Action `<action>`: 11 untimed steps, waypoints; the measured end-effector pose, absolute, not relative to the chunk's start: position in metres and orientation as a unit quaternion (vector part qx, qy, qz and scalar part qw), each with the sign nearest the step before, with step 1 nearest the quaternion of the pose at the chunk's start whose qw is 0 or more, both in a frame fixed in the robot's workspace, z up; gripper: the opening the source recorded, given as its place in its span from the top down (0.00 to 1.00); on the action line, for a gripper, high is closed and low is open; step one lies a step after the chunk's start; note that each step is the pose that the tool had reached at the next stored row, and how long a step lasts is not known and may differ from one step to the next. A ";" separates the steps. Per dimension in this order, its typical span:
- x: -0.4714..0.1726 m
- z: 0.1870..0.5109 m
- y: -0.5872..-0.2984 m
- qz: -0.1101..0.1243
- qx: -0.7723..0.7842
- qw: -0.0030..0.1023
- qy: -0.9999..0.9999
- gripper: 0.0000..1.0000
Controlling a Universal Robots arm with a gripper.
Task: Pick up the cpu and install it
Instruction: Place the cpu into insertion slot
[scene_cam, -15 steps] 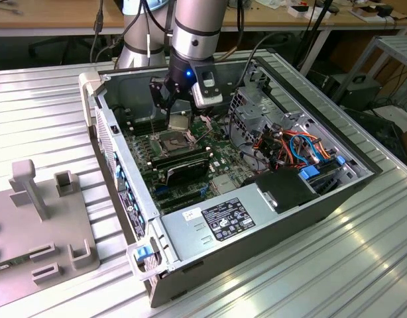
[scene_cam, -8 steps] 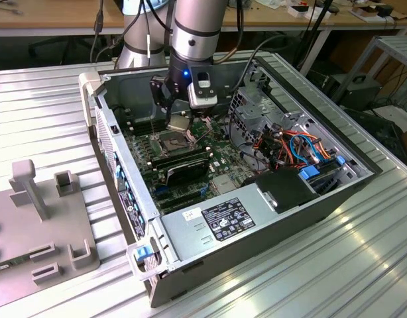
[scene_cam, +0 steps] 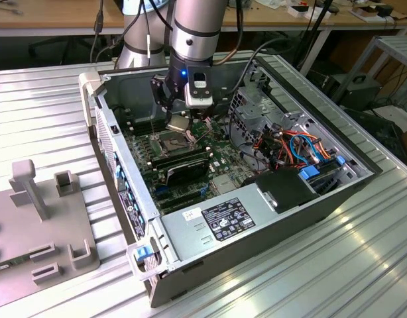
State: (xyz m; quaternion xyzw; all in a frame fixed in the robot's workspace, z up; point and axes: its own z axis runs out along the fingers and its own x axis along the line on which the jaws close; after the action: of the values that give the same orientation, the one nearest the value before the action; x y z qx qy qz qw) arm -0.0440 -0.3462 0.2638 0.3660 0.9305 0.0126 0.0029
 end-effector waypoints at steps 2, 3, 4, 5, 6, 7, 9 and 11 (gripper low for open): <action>-0.044 0.264 -0.346 0.013 0.366 0.003 0.931 0.45; -0.044 0.264 -0.346 0.013 0.366 0.003 0.931 0.45; -0.044 0.264 -0.346 0.013 0.366 0.003 0.931 0.45; -0.044 0.264 -0.346 0.013 0.366 0.003 0.931 0.45; -0.044 0.264 -0.346 0.013 0.366 0.003 0.930 0.45; -0.044 0.264 -0.346 0.013 0.366 0.003 0.930 0.45; -0.044 0.264 -0.346 0.013 0.372 0.003 0.928 0.45; -0.044 0.263 -0.346 0.013 0.396 0.003 0.918 0.45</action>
State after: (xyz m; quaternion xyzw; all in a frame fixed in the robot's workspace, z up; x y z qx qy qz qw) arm -0.0440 -0.3462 0.2635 0.3956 0.9183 0.0125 0.0033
